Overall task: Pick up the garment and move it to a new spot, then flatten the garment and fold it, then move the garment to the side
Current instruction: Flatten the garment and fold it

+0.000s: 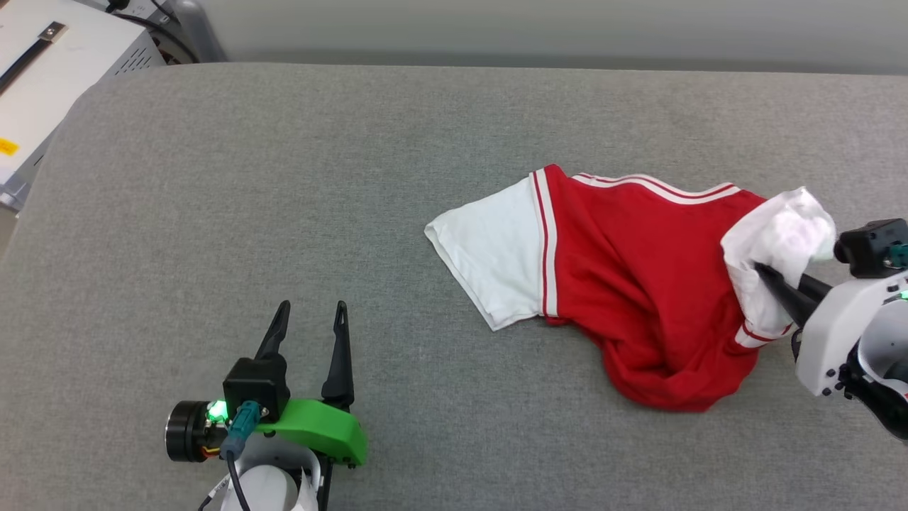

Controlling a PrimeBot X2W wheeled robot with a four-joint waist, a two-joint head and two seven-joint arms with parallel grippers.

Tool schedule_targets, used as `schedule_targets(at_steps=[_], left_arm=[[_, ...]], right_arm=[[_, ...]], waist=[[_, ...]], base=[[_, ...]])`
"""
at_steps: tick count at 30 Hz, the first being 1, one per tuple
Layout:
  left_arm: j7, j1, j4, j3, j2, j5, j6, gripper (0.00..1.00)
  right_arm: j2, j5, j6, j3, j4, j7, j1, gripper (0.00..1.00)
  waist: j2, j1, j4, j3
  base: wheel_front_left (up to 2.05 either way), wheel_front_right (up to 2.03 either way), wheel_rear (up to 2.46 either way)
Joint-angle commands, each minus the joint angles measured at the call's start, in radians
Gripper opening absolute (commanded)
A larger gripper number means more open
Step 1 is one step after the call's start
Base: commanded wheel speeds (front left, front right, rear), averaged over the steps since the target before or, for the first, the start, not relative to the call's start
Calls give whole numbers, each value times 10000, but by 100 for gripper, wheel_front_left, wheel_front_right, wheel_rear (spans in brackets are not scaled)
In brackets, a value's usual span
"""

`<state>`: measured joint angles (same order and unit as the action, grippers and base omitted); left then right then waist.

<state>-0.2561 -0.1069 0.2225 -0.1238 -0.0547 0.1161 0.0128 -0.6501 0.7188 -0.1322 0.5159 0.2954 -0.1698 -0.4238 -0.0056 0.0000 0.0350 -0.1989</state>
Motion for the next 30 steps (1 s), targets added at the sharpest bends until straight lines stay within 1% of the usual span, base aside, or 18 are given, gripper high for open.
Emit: schedule_targets(at_steps=[1,6,10,12,15,19,20,21,22,25,27,30], left_arm=[[-57,85,-16,27,44,86,18,100],[-57,83,-22,63,45,121,14,100],[-57,110,19,63,45,172,19,100],[-57,134,38,60,45,185,28,100],[-57,160,71,71,45,200,46,100],[-57,186,105,72,45,227,66,100],[-57,208,118,88,45,230,69,100],[-57,233,127,102,45,229,69,100],[-57,265,140,119,45,224,68,100],[-57,344,136,169,45,205,74,100],[-57,383,95,202,45,177,83,100],[-57,444,-10,297,45,86,69,100]], right_arm=[[39,513,15,-359,-48,197,282,0],[34,732,15,-1501,454,484,829,0],[85,546,15,-2362,1491,608,1214,0],[185,341,15,-2627,2064,624,1365,0],[536,268,15,-2912,2873,496,1540,0],[809,5,15,-3254,3730,794,1579,0],[899,-54,15,-3372,3882,983,1548,20],[958,-125,15,-3462,3958,1162,1522,48],[1022,-256,15,-3631,4018,1486,1488,100],[1188,-647,15,-4002,3965,2240,1472,100],[1265,-1117,15,-4297,3806,2811,1497,100],[1550,-1970,15,-4896,3314,3556,1534,100]], waist=[[56,0,-235,168],[56,0,-271,97],[56,0,-192,70],[56,0,-136,69],[56,0,-70,87],[56,0,-7,168],[56,0,-14,225],[56,0,-21,267],[56,0,-28,327],[56,0,-70,481],[56,0,-109,579],[56,0,-216,701]], base=[[0,0,0],[0,0,0],[0,0,0],[0,0,0],[0,0,0],[0,0,0],[0,0,0],[0,0,0],[0,0,0],[0,0,0],[0,0,0],[0,0,0]])
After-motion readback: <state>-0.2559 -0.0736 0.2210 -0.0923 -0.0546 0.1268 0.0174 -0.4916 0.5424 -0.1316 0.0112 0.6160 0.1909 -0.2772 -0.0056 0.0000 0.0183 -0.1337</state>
